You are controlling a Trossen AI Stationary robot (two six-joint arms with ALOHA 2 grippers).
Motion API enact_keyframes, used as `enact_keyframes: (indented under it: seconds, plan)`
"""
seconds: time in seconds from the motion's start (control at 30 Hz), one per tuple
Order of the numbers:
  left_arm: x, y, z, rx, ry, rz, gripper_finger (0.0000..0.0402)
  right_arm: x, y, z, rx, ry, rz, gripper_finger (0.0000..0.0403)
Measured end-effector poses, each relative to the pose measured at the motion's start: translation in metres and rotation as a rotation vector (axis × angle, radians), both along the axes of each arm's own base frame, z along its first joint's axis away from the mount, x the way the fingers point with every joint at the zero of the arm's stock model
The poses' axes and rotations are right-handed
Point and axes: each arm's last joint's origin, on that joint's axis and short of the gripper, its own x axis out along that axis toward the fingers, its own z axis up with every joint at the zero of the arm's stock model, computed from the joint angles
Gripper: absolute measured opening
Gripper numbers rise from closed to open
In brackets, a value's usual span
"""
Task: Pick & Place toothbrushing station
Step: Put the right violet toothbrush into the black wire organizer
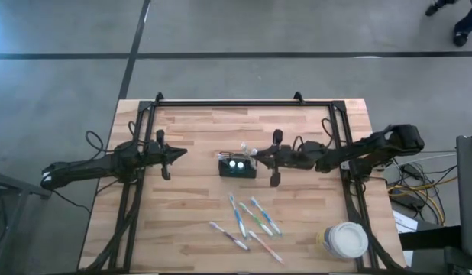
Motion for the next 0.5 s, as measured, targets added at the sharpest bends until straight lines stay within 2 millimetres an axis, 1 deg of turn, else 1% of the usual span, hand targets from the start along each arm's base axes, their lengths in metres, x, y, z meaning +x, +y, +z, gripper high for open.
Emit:
enact_keyframes:
  seconds: [0.13,0.23,0.5]
  plan:
    - [0.000,0.000,0.000,-0.012,-0.003,0.001,0.0005,0.009,0.000,-0.016,0.005,0.029,-0.019,0.0013]
    - [0.000,0.000,0.000,-0.013,-0.002,0.001,0.0005,0.014,0.000,-0.025,0.007,0.014,-0.027,0.0013]
    - [0.000,0.000,0.000,-0.008,-0.002,0.001,0.0005,0.022,-0.001,-0.049,0.031,0.077,-0.062,0.0013]
